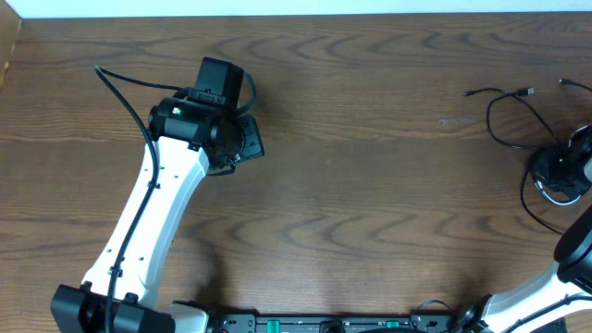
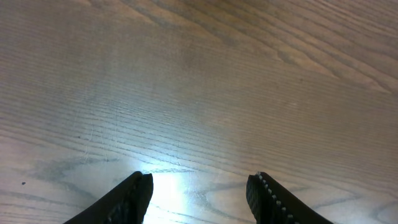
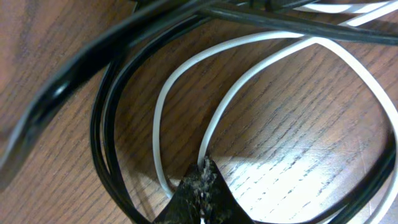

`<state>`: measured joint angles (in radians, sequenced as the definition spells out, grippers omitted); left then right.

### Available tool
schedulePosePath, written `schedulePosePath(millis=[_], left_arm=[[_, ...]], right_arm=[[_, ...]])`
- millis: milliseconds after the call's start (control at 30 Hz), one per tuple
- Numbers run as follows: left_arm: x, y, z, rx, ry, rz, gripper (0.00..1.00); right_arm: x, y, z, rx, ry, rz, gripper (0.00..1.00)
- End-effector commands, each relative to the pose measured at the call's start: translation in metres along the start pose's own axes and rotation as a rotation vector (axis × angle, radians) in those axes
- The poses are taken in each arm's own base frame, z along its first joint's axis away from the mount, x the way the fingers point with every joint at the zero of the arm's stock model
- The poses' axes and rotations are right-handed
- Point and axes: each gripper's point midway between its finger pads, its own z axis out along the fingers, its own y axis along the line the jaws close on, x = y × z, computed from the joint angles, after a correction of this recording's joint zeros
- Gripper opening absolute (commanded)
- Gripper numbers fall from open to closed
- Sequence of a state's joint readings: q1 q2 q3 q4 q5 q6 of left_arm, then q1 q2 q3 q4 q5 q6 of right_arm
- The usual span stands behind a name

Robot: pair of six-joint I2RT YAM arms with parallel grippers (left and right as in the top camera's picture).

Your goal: Untangle cables

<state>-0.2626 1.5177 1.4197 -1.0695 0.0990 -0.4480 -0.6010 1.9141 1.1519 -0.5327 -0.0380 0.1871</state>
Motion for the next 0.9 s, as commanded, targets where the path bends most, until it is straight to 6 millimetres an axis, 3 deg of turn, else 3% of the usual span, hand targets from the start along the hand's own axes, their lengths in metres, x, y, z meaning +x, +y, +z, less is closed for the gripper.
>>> schedulePosePath(millis=[0,267,367,467,533,600,767,867], left_arm=[[0.001,0.002,-0.001,-0.003,-0.001,-0.004,0.54],[0.001,0.002,-0.001,-0.004,-0.002,-0.004,0.54],[0.000,0.002,-0.001,-0.003,-0.003,-0.004,0.54],[-0.002,0.001,-0.001,0.001,-0.010,-0.003,0.54],[-0.004,0.000,-0.001,0.005,-0.018,-0.003,0.54],[-0.009,-0.002,0.002,0.010,-0.034,-0.002,0.54],[-0.021,-0.009,0.014,0.023,-0.056,-0.001,0.55],[-0.032,-0.014,0.021,0.037,-0.082,0.020,0.55]], right_arm=[[0.009,-0.003,0.005,0.000,0.023,0.037,0.02],[0.002,-0.001,-0.002,-0.007,-0.007,0.035,0.07],[-0.013,0.003,-0.021,-0.026,-0.072,0.032,0.09],[-0.035,0.021,-0.054,-0.119,-0.182,0.019,0.13],[-0.048,0.042,-0.082,-0.238,-0.256,-0.006,0.20],[-0.052,0.077,-0.115,-0.397,-0.314,-0.066,0.26],[-0.027,0.136,-0.124,-0.492,-0.305,-0.313,0.38],[-0.004,0.176,-0.127,-0.525,-0.311,-0.520,0.59]])
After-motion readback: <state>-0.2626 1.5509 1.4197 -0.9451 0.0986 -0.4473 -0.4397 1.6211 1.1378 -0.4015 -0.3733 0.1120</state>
